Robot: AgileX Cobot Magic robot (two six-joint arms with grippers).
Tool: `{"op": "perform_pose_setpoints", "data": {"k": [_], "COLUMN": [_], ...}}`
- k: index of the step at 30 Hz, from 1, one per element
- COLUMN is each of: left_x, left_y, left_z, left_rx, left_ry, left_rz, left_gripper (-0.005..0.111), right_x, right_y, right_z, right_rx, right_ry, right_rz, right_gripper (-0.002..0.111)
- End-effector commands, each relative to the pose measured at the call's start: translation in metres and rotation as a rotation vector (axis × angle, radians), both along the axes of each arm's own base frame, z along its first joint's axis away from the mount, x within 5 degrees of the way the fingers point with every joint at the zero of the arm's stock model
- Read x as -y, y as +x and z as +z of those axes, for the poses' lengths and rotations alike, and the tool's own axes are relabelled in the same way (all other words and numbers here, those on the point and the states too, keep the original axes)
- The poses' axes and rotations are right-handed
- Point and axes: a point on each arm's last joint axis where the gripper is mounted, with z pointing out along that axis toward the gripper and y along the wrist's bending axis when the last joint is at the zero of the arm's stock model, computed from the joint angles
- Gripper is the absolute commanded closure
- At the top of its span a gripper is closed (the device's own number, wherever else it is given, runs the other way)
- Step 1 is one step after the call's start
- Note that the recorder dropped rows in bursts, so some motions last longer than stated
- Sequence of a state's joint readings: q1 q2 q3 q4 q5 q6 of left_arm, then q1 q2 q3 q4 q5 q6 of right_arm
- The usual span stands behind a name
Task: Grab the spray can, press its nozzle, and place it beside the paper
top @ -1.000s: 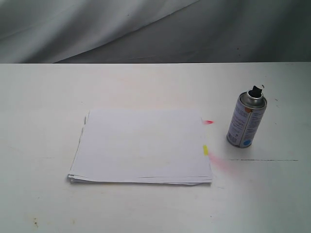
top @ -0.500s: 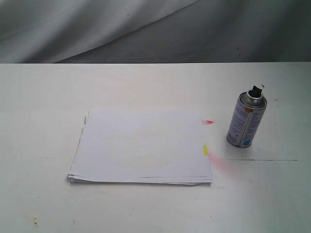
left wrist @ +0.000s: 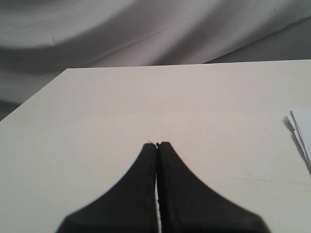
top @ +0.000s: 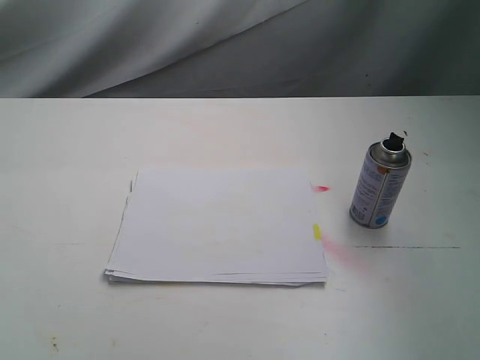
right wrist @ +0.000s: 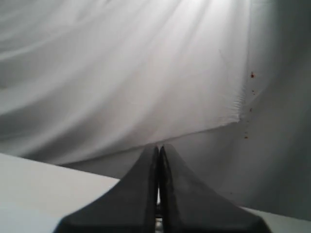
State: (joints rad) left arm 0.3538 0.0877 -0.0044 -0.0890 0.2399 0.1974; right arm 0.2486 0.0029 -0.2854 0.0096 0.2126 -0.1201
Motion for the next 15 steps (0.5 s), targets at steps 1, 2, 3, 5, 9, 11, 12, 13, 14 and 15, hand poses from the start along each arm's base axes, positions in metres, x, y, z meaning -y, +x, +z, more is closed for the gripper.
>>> {"op": "perform_pose_setpoints", "data": {"k": [1,2,3,5,9,11,12,13,14,15], "left_x": [0.000,0.000,0.000,0.000,0.000,0.000,0.000,0.000,0.000,0.000], "left_y": [0.000,0.000,0.000,0.000,0.000,0.000,0.000,0.000,0.000,0.000], "left_z": [-0.001,-0.001,-0.001,-0.001,-0.001,-0.001,-0.001,-0.001,-0.001,-0.001], "left_rx": [-0.001,-0.001,-0.001,-0.001,-0.001,-0.001,-0.001,-0.001,-0.001,-0.001], "left_ry": [-0.007,-0.007,-0.007,-0.007,-0.007,-0.007,-0.007,-0.007,-0.004,-0.004], "left_rz": [0.005,0.005,0.005,0.005,0.005,0.005,0.005,0.005,0.005,0.005], "left_gripper": [0.107,0.107,0.107,0.107,0.107,0.107,0.107,0.107,0.107,0.107], "right_x": [0.001,0.002,0.003,0.005,0.008,0.009,0.009,0.009,0.009,0.009], "right_y": [0.011,0.013,0.015,0.017,0.021,0.022,0.023,0.023,0.023,0.023], "right_z": [-0.033,-0.039,-0.046,-0.055,-0.072,-0.081,-0.087,-0.091,-0.094,-0.094], "right_rx": [-0.102,-0.117,-0.141,-0.168,-0.218,-0.243,-0.263,-0.275,-0.283,-0.283], "right_ry": [-0.012,-0.014,-0.016,-0.018,-0.025,-0.026,-0.028,-0.029,-0.030,-0.030], "right_rz": [-0.095,-0.117,-0.147,-0.184,-0.247,-0.260,-0.264,-0.264,-0.264,-0.264], "right_gripper": [0.108,0.108,0.108,0.108,0.108,0.108,0.108,0.108,0.108,0.108]}}
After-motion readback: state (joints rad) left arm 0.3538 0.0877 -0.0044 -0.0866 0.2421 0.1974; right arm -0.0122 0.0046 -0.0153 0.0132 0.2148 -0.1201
